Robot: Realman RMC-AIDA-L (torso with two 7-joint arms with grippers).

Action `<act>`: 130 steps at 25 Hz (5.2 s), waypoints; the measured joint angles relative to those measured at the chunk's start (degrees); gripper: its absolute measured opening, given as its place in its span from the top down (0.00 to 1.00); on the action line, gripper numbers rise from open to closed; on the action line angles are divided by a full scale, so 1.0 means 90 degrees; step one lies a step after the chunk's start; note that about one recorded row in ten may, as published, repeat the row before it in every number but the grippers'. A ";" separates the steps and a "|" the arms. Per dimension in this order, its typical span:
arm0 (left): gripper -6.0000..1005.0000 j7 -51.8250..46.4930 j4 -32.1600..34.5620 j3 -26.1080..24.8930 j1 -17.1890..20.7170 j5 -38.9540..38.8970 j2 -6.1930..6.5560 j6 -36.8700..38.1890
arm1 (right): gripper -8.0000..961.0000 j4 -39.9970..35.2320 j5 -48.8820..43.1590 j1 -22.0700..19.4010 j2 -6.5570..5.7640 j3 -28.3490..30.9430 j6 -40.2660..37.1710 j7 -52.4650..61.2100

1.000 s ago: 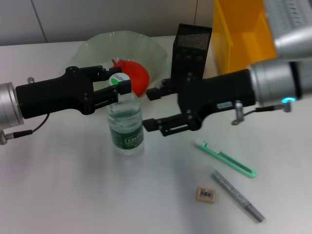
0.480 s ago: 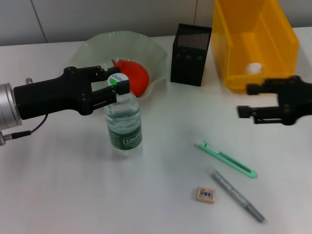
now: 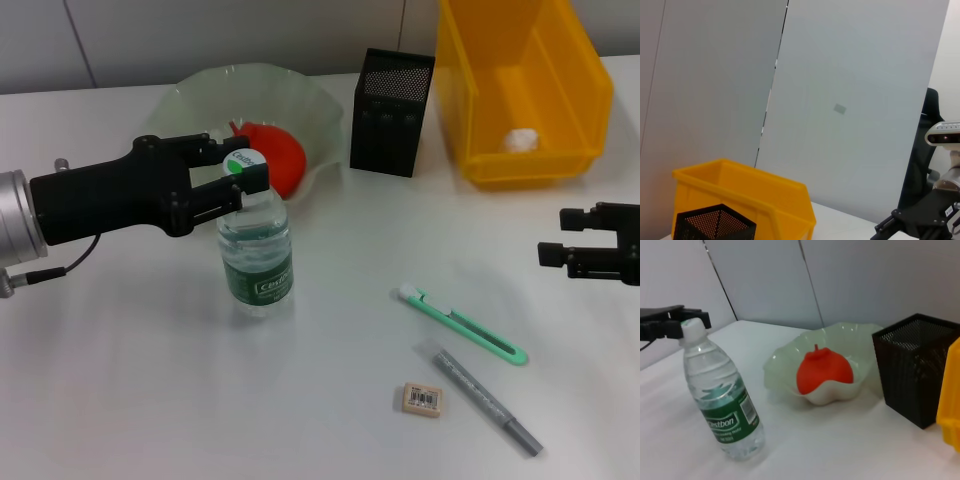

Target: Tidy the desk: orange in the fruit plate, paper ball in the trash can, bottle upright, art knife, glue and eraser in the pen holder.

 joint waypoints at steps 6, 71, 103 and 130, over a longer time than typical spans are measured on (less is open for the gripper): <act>0.56 0.0156 0.0000 0.0003 0.0044 0.0010 -0.0033 -0.0004 | 0.24 0.0067 -0.0042 0.0011 0.0002 -0.0021 0.0037 -0.0005; 0.20 0.1407 0.0532 -0.0092 0.1923 -0.0048 -0.0075 0.0848 | 0.24 -0.2965 -0.2266 0.1064 0.0079 -0.1249 -0.1632 0.3463; 0.20 0.2283 -0.0177 -0.0008 0.2007 0.0239 -0.0104 0.0925 | 0.24 0.1423 -0.4155 0.4780 0.0529 -0.5458 0.0912 0.6332; 0.20 0.2283 -0.0246 -0.0008 0.1918 0.0238 -0.0104 0.0820 | 0.63 0.1677 -0.3707 0.4842 0.0531 -0.6159 0.1269 0.6475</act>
